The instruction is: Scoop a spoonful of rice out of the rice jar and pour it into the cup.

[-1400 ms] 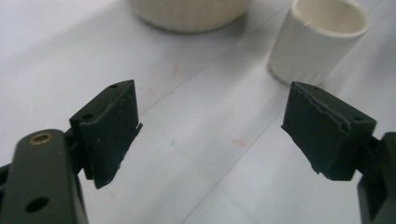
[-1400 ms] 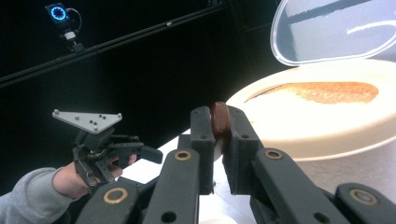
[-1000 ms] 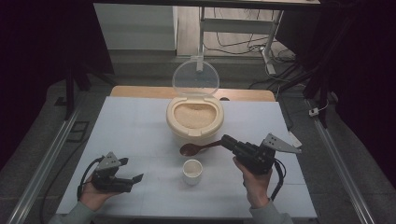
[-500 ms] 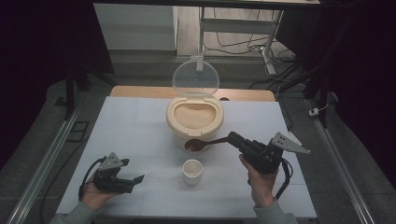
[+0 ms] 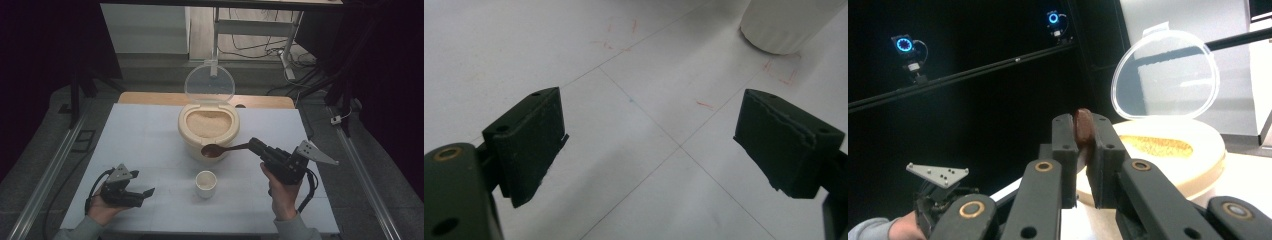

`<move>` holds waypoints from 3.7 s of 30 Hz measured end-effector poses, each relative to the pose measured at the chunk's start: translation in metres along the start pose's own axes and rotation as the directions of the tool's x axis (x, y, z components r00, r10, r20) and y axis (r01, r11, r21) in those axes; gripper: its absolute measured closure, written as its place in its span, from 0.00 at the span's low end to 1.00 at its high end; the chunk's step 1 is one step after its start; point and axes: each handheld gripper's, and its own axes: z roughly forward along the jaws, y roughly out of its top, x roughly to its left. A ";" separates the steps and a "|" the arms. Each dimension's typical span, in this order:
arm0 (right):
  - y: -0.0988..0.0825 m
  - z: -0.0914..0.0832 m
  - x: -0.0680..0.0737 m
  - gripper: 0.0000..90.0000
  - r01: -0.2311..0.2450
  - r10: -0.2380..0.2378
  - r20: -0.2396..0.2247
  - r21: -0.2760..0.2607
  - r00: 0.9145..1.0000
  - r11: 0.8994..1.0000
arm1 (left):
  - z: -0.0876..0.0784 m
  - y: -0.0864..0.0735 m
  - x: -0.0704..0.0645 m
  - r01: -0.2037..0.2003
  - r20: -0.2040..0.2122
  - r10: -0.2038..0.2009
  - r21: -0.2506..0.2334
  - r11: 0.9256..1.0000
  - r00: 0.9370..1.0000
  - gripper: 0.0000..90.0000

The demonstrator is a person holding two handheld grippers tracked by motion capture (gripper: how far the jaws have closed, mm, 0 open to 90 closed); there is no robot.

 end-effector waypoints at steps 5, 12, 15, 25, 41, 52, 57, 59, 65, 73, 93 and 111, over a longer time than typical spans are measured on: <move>0.005 0.007 -0.003 0.93 0.002 -0.002 0.015 -0.007 1.000 1.000 | 0.000 0.001 0.001 -0.001 0.002 0.001 -0.003 1.000 1.000 0.14; 0.019 0.014 -0.009 0.93 0.016 -0.015 0.053 -0.023 0.998 1.000 | 0.001 0.001 -0.001 -0.005 0.011 0.005 0.003 1.000 1.000 0.14; 0.026 0.017 -0.018 0.93 0.017 -0.014 0.088 -0.035 0.996 0.999 | 0.002 0.001 -0.001 -0.008 0.011 0.008 0.005 1.000 1.000 0.14; 0.033 0.040 -0.037 0.93 0.031 -0.029 0.179 -0.008 0.983 0.999 | 0.003 0.002 -0.002 -0.011 0.015 0.011 0.008 1.000 1.000 0.14; 0.038 0.073 -0.035 0.93 0.173 -0.197 0.298 0.105 0.934 0.979 | 0.004 0.002 -0.003 -0.019 0.017 0.019 0.014 1.000 1.000 0.15; 0.041 0.078 -0.025 0.93 0.252 -0.295 0.326 0.167 0.898 0.953 | 0.003 0.002 -0.003 -0.020 0.016 0.020 0.013 1.000 1.000 0.15; 0.038 0.081 -0.025 0.93 0.281 -0.341 0.340 0.213 0.876 0.936 | 0.004 0.002 -0.003 -0.020 0.016 0.020 0.015 1.000 1.000 0.15; 0.035 0.083 -0.027 0.93 0.276 -0.340 0.336 0.224 0.878 0.935 | 0.004 0.002 -0.003 -0.020 0.015 0.020 0.016 1.000 1.000 0.15; 0.027 0.087 -0.033 0.93 0.236 -0.303 0.329 0.229 0.894 0.944 | 0.004 0.002 -0.003 -0.018 0.016 0.018 0.016 1.000 1.000 0.15; 0.018 0.098 -0.041 0.93 0.163 -0.234 0.315 0.234 0.920 0.958 | 0.004 0.002 -0.003 -0.018 0.016 0.018 0.017 1.000 1.000 0.15; 0.001 0.096 -0.065 0.92 -0.105 0.058 0.305 0.139 0.951 0.985 | 0.005 0.003 -0.004 -0.024 0.016 0.024 0.017 1.000 1.000 0.15; 0.002 0.080 -0.078 0.93 -0.289 0.263 0.285 0.052 0.922 0.956 | 0.004 0.004 -0.004 -0.028 0.012 0.028 0.014 1.000 1.000 0.15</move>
